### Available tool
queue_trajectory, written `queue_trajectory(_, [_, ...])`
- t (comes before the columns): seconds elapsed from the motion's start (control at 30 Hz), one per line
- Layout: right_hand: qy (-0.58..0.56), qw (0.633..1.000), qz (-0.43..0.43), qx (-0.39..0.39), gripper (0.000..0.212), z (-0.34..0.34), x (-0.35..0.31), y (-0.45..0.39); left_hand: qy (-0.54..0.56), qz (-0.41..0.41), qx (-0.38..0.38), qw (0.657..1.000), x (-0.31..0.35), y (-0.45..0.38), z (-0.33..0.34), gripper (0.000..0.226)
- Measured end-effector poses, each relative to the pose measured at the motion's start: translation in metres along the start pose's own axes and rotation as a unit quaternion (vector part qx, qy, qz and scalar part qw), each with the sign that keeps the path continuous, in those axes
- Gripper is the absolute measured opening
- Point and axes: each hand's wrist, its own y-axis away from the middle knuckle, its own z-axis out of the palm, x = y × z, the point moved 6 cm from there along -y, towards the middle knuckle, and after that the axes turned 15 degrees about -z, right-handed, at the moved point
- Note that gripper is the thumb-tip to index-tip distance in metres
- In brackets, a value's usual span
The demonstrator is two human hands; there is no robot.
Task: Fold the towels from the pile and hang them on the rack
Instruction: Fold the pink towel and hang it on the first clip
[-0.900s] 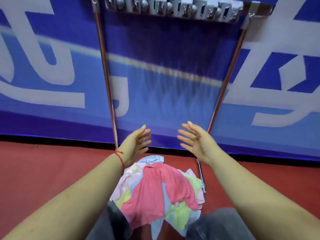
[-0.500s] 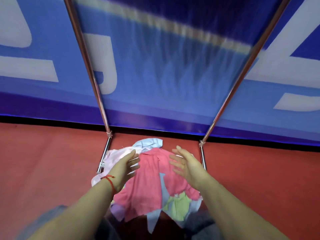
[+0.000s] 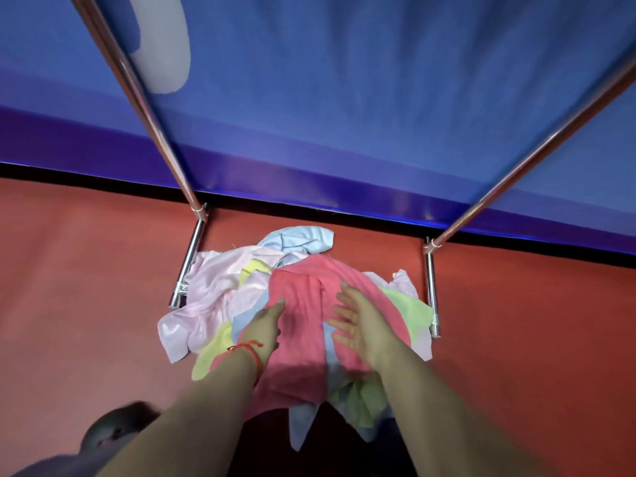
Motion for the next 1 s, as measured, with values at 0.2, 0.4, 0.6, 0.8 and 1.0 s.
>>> queue_trajectory(0.2, [0.030,0.998,0.047,0.026,0.042,-0.010,0.038,-0.033,-0.063,-0.033,0.037,0.997,-0.033,-0.047,-0.009,0.040])
queue_trajectory(0.4, [0.036,0.997,0.063,0.029,0.024,-0.008,0.063,-0.046,-0.054,-0.040,0.064,0.996,-0.033,-0.058,0.003,0.042])
queue_trajectory(0.6, [0.098,0.993,0.061,-0.028,0.007,0.007,0.075,-0.050,-0.016,-0.047,0.010,0.999,-0.037,-0.053,0.025,0.047])
queue_trajectory(0.8, [0.135,0.990,0.029,-0.012,0.028,0.015,0.067,-0.049,-0.146,0.024,-0.044,0.988,-0.024,-0.030,0.045,0.024])
queue_trajectory(1.0, [0.159,0.986,-0.024,0.035,0.029,0.005,0.028,-0.031,-0.109,0.034,-0.013,0.993,-0.007,-0.007,0.034,0.016])
